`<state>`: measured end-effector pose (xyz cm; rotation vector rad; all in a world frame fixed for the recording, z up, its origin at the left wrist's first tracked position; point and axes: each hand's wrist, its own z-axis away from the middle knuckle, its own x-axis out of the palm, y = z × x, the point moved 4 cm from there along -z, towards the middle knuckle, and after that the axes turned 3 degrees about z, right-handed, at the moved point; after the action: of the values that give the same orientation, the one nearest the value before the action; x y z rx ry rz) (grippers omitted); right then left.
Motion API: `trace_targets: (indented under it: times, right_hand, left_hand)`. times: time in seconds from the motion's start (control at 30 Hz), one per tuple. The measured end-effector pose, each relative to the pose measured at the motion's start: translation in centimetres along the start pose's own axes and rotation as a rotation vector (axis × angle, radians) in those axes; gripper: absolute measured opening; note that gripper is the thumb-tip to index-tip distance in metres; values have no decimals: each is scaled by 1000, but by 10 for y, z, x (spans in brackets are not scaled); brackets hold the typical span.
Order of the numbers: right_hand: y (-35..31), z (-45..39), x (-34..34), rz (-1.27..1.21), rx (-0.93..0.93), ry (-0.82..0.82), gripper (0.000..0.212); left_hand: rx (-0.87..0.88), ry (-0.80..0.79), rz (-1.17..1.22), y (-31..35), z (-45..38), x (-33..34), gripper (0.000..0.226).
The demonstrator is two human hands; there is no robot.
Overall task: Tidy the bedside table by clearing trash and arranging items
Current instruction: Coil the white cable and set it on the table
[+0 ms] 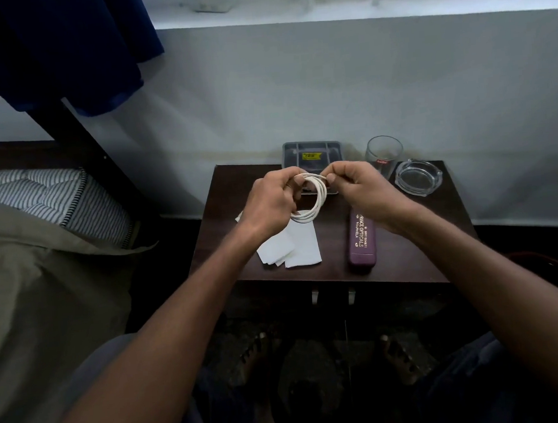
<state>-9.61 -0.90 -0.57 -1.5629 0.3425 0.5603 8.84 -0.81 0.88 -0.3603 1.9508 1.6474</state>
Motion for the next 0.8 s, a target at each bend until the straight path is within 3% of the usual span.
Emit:
trace_targets:
  times: [0.07,0.13,0.23,0.3,0.37,0.47,0.6,0.8]
  right_hand:
    - [-1,-1,-2,234,-75,96,19]
    - [-9,3,-1,245,-106,159,20]
    - [-14,9,2,-10,-27,270,19]
    - [-13,11,6,-281,60,288,18]
    - [-12,11,8,-519,135,263,17]
    - [-11,13,12,-744,240,172,18]
    - [-5,12,22,-880,398,36,22]
    - [-12,15,27,-1083,436,-77,27]
  left_hand:
    - [13,28,45,2,0,3,25]
    - [21,86,55,4,1,3,27]
    - [37,143,17,10,6,6,30]
    - [92,191,-166,13,9,8,31]
    - [136,232,-274,14,10,9,29]
    - [141,243,-234,10,7,10,31]
    - [181,255,-245,12,5,10,37]
    - [192,248,-371,14,5,8,27]
